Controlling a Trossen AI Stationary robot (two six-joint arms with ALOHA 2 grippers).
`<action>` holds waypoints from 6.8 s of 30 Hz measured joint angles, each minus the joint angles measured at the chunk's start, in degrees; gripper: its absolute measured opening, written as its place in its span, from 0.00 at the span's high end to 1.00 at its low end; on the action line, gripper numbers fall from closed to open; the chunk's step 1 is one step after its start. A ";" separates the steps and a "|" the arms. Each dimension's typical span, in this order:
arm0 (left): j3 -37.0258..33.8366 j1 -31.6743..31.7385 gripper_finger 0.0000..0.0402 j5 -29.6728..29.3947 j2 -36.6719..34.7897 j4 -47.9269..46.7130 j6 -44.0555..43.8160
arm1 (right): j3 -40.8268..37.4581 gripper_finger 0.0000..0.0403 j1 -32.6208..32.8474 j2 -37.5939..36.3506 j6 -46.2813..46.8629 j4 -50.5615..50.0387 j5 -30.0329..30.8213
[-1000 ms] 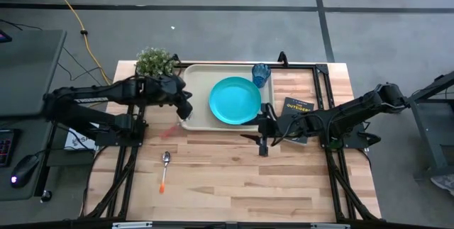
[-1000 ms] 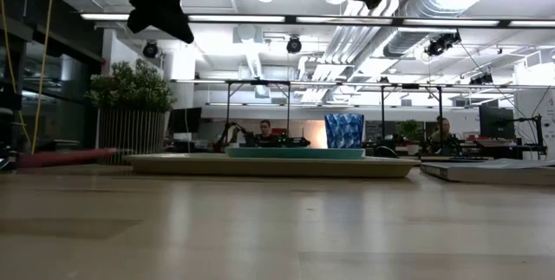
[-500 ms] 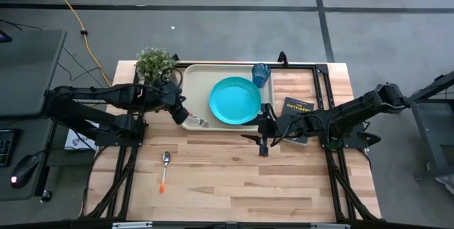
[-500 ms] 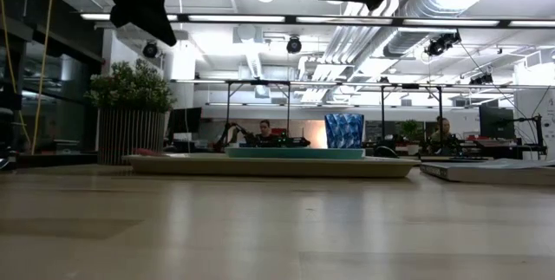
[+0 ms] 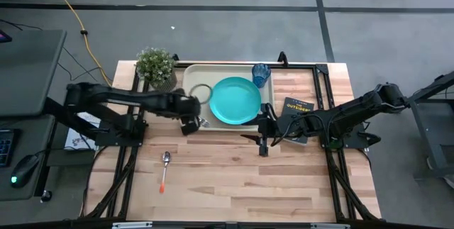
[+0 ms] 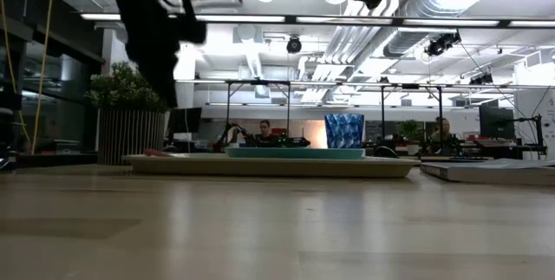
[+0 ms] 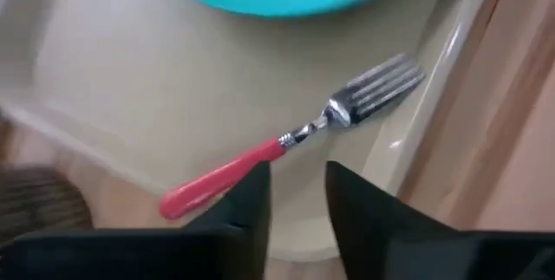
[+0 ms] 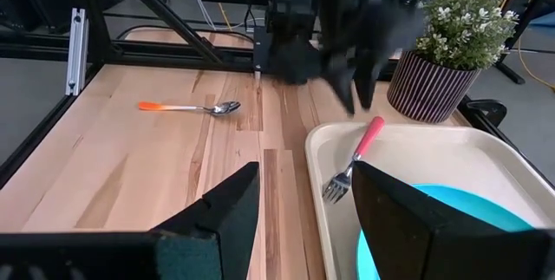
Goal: Pick and place plate/cup/fork/spoon on tray
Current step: Put the red fork on the white serving tray to the left of the blue plate, then put the orange spoon on the white serving tray to the left of the red fork
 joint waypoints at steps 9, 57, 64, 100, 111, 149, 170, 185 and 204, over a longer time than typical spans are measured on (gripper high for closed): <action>4.66 -0.05 0.47 -5.02 14.16 0.06 27.81 | 0.00 0.56 0.00 0.00 -0.24 -0.56 0.00; 11.65 10.40 0.94 2.24 17.23 -10.94 33.14 | 0.00 0.56 0.00 0.00 0.14 -1.55 -0.04; 11.81 9.30 0.99 1.95 7.28 -16.53 20.23 | 0.00 0.56 0.00 0.00 0.09 -2.01 -0.46; -2.40 9.22 0.98 -16.10 22.15 34.81 -33.54 | 0.00 0.56 0.02 0.00 2.56 -2.49 -1.48; -2.35 10.37 0.89 -17.84 26.62 35.03 -38.29 | 0.00 0.56 0.02 0.00 2.56 -2.54 -2.45; 13.87 13.49 0.71 -23.19 24.38 0.97 -22.60 | 0.00 0.56 0.02 0.00 2.54 -2.34 -2.40; -5.77 -14.15 0.71 -1.63 -12.46 21.48 1.70 | 0.00 0.56 0.02 0.00 2.56 -2.95 -2.40; -17.79 -31.37 0.71 5.38 -20.25 22.59 -26.17 | 0.00 0.56 0.00 0.00 2.69 -2.31 -2.40; -17.83 -61.17 0.71 -10.89 -9.76 2.23 -70.43 | 0.00 0.56 0.02 0.00 2.75 -2.28 -2.39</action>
